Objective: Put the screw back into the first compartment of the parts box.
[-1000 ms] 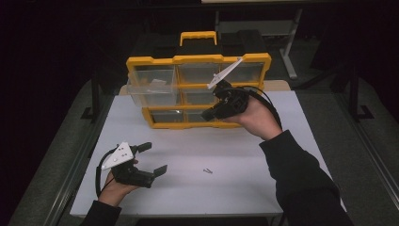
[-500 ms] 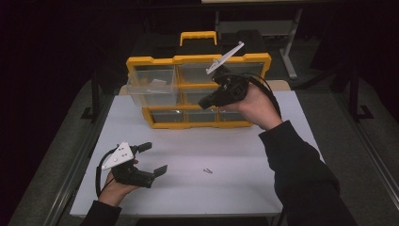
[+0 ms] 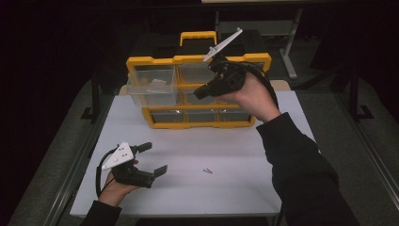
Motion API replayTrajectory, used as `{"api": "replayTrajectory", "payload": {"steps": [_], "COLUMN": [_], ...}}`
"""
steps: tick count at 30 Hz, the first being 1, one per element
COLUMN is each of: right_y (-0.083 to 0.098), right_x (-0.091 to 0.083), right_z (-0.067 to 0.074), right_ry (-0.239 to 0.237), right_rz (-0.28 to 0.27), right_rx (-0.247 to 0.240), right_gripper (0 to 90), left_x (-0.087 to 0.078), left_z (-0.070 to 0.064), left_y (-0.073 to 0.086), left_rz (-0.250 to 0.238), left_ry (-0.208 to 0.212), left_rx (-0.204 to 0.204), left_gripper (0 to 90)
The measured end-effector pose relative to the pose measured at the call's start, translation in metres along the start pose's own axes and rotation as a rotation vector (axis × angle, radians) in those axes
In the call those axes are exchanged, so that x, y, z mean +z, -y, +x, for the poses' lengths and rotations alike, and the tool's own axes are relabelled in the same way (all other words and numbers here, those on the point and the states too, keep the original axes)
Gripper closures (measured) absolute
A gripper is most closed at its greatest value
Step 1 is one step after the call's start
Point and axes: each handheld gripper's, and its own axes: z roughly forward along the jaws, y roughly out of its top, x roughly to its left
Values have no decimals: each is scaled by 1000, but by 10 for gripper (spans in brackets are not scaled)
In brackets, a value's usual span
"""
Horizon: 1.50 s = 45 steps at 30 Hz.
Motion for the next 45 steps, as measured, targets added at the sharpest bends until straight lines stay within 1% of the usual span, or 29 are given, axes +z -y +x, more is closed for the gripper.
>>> {"api": "replayTrajectory", "payload": {"steps": [3,7,14,17,22,27,30,36,37,38,40,42,45], "right_y": [-7,-12,-20,-25,-32,-39,-43,-50,-53,-54,-56,-57,-60], "right_x": [-3,-6,-8,-9,-9,-6,-5,-2,0,1,3,7,11], "right_z": [1,1,0,-1,-1,-2,-1,-1,0,1,1,-1,-2], "right_ry": [8,13,17,14,13,19,14,12,13,5,1,3,1], "right_rz": [-5,-15,-27,-37,-51,-62,-68,-80,-82,-84,-87,-95,-101], "right_rx": [-4,-7,-9,-4,-4,-9,-3,-5,0,18,24,2,-3], "right_gripper": [878,878,878,878,878,878,878,878,878,878,878,878,878], "left_x": [0,-1,-1,-1,-1,-1,-1,-1,-1,-1,-1,-1,-1], "left_z": [0,0,0,1,1,1,1,1,1,1,1,1,0], "left_y": [0,0,0,0,0,-1,-1,0,0,0,0,0,0], "left_rz": [7,4,5,21,17,18,17,17,9,10,10,10,10], "left_ry": [0,-2,-1,-4,-3,-4,-3,-4,-2,-2,-2,-3,-2], "left_rx": [3,-4,-2,15,13,6,7,5,4,4,1,3,0], "left_gripper": [17,17,17,17,17,17,17,17,17,17,17,18,17]}}
